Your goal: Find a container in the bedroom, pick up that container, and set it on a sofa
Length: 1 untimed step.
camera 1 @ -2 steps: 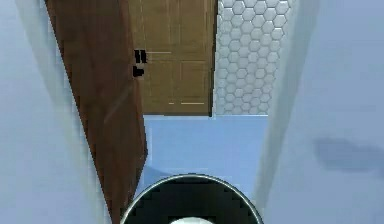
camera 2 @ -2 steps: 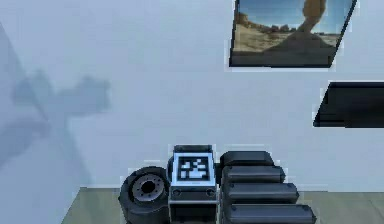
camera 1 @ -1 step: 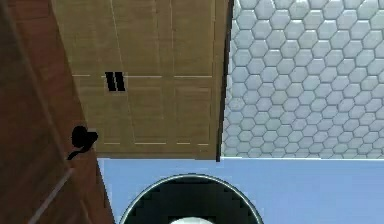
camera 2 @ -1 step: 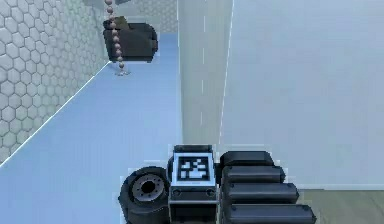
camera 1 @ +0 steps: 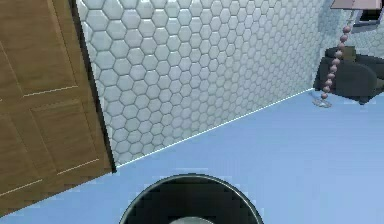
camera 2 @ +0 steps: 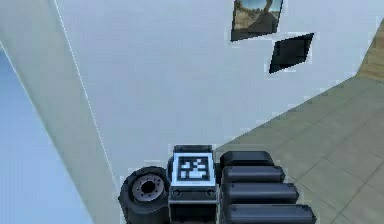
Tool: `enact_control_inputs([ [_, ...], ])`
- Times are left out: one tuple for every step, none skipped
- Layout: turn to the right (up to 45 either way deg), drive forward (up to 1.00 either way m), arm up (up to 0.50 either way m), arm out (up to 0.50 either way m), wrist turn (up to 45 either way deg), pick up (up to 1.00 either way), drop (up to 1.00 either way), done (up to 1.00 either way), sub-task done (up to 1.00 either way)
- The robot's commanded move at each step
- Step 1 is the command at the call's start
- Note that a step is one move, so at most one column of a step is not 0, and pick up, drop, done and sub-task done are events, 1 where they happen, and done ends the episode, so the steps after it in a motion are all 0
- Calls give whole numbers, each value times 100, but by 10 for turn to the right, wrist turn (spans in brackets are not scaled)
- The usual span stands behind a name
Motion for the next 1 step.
enact_control_inputs([
  [0,40,0,0,0,0,0,0,0],
])
